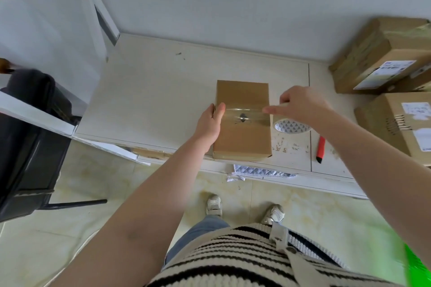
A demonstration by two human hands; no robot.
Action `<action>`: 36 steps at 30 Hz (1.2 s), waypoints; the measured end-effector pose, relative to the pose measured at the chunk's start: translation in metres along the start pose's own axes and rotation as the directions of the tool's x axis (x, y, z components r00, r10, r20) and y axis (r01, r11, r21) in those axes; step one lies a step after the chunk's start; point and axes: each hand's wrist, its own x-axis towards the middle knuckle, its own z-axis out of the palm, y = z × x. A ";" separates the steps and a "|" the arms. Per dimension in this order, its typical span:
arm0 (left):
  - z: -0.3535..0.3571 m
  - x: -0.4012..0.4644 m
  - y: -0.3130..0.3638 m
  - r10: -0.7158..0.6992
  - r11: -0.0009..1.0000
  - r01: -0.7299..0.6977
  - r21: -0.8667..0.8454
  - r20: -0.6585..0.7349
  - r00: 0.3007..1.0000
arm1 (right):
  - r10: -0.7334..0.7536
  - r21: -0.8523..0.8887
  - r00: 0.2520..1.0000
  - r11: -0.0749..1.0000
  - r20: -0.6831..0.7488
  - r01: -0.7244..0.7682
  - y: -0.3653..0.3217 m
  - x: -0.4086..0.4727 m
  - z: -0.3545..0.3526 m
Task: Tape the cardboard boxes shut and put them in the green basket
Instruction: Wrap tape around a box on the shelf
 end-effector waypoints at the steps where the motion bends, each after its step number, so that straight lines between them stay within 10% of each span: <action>1: 0.000 0.000 0.001 0.002 1.000 -0.002 0.000 0.008 1.000 | 0.026 0.043 1.000 0.999 0.013 -0.026 0.003 0.001 0.008; 13: -0.004 0.000 0.004 0.037 0.971 -0.052 0.234 0.065 0.997 | 0.090 0.292 0.988 0.948 0.128 -0.124 0.021 0.019 0.053; 16: 0.001 -0.002 0.014 0.226 0.635 -0.090 0.767 -0.072 0.972 | 0.078 0.265 0.985 0.957 0.151 -0.117 0.020 0.019 0.052; 20: 0.038 -0.010 0.031 0.548 0.403 -0.281 0.871 0.016 0.836 | 0.090 0.252 0.986 0.960 0.140 -0.124 0.020 0.017 0.051; 23: 0.049 -0.006 0.023 0.468 0.269 -0.272 0.924 0.122 0.875 | 0.100 0.236 0.986 0.963 0.135 -0.131 0.017 0.018 0.052; 36: 0.041 -0.003 0.024 0.424 0.283 -0.277 0.918 0.139 0.895 | 0.039 0.340 0.991 0.937 0.128 -0.080 0.018 0.015 0.054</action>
